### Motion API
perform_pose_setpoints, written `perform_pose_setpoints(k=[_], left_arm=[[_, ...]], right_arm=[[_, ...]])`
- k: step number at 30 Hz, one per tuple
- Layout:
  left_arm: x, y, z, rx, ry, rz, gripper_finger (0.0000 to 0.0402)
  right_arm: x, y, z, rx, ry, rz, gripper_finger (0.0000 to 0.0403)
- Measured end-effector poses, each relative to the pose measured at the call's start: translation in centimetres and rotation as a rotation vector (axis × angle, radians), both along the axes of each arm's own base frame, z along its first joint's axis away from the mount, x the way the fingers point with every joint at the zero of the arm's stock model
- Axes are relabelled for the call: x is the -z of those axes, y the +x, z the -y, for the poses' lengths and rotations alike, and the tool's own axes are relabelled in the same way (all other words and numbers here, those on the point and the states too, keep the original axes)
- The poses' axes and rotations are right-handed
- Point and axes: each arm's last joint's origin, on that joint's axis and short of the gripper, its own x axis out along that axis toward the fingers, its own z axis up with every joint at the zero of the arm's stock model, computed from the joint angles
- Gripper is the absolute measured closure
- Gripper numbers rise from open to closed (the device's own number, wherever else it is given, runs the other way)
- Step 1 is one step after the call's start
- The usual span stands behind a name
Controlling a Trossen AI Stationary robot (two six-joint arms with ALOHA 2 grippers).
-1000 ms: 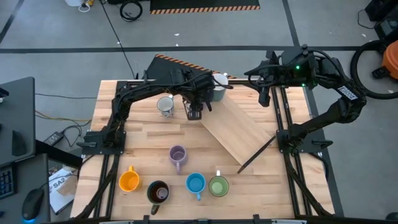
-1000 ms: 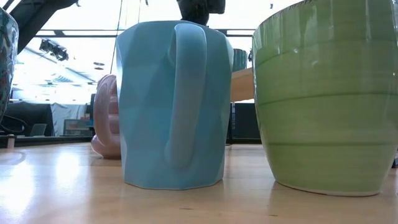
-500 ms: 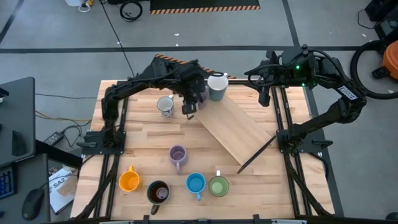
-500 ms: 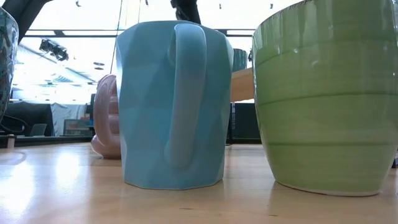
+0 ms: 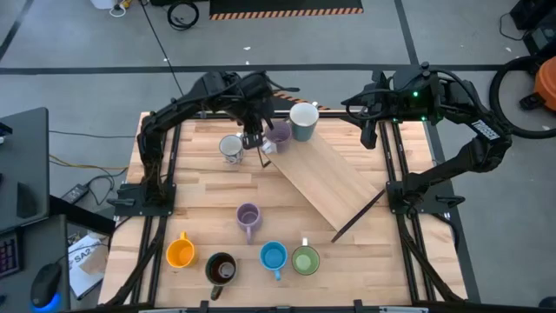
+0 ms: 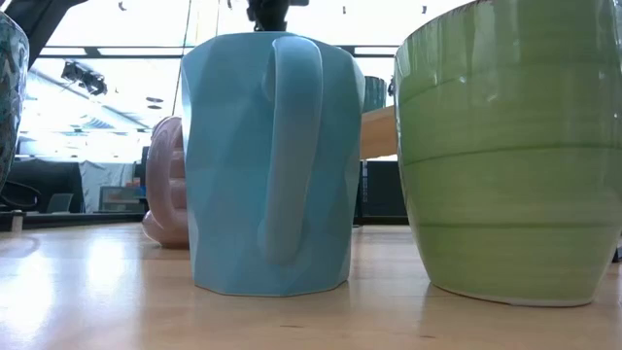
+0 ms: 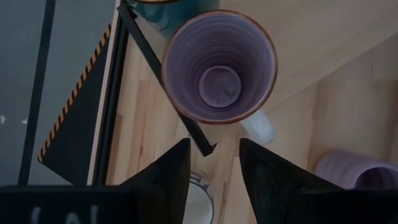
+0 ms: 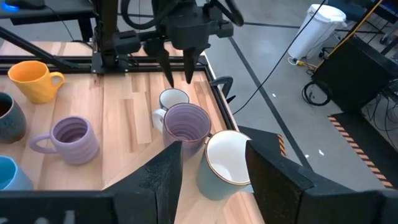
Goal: Place coffee mugs
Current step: Put the white mug on the shelf
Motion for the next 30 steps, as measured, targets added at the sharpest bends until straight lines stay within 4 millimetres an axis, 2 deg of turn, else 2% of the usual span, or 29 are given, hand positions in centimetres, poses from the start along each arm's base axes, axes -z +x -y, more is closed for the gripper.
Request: perform_pose_setpoints(k=[8,14,19,30], left_arm=[[0.2,-0.8,-1.1,-0.029,-0.015,-0.045,0.026],[0.5,-1.0,-0.9,-0.017,-0.031,-0.073,0.026],[3.0,-1.5,-0.7,-0.006,-0.083,-0.162,0.026],[9.2,-7.6,1.9,-0.071,-0.078,-0.069,0.026]], right_arm=[[0.0,0.0,0.0,0.006,0.012,0.002,0.0221],[0.0,0.0,0.0,0.007,0.012,0.005,0.0221],[0.0,0.0,0.0,0.008,0.018,0.008,0.0221],[-0.2,0.1,-0.1,0.0,0.005,0.027,0.0221]])
